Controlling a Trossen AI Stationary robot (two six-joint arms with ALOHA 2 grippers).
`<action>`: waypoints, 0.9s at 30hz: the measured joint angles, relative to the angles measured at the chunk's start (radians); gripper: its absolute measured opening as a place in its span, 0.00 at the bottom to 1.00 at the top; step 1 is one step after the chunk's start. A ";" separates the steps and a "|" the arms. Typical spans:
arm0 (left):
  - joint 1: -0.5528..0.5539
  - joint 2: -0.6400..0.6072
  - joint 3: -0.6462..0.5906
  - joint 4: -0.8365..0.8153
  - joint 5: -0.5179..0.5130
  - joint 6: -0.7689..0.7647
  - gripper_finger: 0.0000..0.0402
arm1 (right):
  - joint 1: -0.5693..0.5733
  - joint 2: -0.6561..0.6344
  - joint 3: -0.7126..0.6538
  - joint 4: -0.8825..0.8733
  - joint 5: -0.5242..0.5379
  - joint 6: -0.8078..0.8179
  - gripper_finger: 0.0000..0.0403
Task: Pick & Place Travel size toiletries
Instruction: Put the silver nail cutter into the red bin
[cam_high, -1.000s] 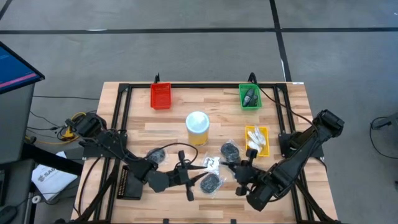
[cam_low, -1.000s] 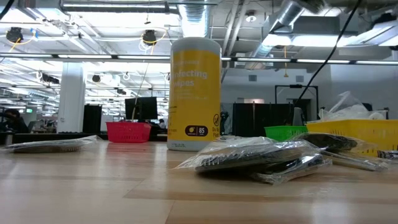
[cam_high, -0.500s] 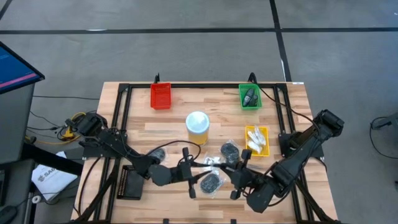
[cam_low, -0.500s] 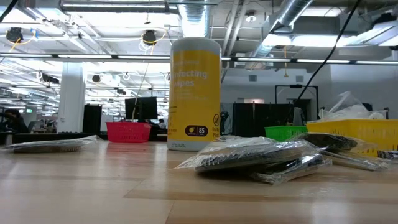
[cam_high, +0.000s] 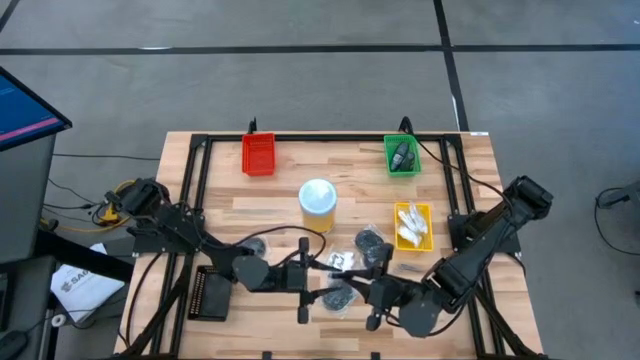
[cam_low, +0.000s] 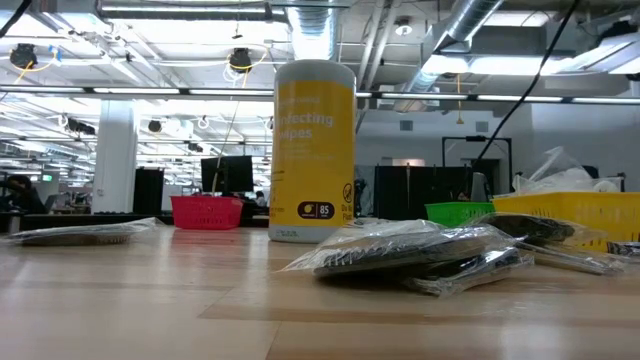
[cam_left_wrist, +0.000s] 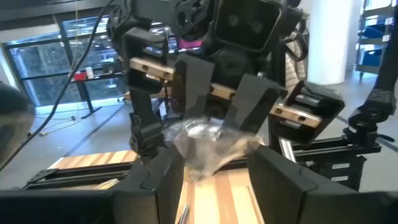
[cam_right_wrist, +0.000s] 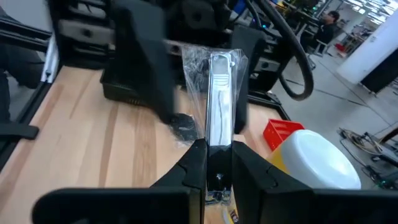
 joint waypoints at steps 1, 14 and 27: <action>0.000 -0.003 0.000 -0.001 0.006 -0.001 0.42 | -0.005 0.000 0.000 0.001 -0.004 0.000 0.09; 0.013 -0.005 0.000 0.006 0.030 0.021 0.25 | -0.023 0.000 0.000 0.040 -0.031 -0.038 0.09; 0.013 -0.007 0.000 0.001 0.030 0.032 0.09 | -0.023 0.000 0.000 0.038 -0.045 -0.033 0.15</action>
